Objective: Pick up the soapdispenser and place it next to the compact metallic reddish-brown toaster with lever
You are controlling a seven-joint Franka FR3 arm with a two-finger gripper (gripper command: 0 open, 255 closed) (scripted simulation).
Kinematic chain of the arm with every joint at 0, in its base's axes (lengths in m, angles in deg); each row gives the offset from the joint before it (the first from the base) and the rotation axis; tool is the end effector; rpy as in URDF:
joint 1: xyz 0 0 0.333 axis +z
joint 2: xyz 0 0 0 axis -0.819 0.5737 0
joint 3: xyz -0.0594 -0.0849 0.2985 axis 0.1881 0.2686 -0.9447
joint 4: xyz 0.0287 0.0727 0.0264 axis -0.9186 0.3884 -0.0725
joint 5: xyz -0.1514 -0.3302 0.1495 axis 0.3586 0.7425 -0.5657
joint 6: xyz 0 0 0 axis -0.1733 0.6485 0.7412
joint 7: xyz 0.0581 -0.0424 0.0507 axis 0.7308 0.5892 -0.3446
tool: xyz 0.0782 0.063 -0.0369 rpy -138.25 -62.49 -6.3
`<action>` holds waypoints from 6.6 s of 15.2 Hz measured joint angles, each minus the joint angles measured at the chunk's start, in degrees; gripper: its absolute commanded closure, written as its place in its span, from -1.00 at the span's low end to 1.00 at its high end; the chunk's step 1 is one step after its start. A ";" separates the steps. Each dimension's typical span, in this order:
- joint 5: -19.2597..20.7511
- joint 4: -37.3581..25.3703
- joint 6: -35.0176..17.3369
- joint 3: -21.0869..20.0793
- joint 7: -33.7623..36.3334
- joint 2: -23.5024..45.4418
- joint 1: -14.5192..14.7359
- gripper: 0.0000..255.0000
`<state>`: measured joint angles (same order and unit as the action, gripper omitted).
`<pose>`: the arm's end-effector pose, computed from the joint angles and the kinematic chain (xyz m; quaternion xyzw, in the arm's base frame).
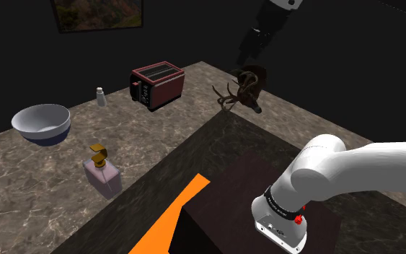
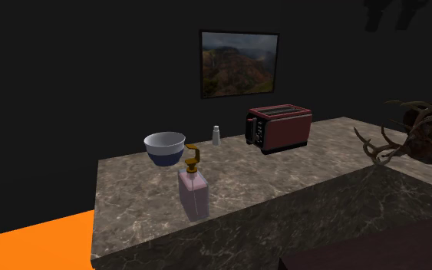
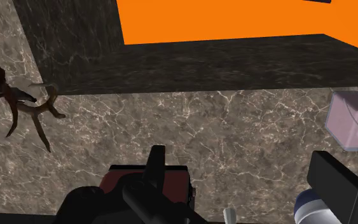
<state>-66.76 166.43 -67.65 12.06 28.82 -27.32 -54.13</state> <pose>0.3061 0.0059 0.6495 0.9939 0.0483 0.0949 0.0269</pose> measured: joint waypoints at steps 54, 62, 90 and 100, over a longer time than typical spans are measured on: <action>36.73 -12.22 -58.54 -22.75 63.22 75.37 15.57 -1.00; 37.14 -12.59 -58.80 -22.40 63.42 75.94 15.77 1.00; 26.04 -12.17 -50.13 -29.81 54.50 65.71 10.32 1.00; 20.02 -13.64 -44.70 -32.57 49.74 60.57 8.18 1.00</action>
<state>-46.74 152.79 -112.36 -20.51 78.56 33.24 -45.95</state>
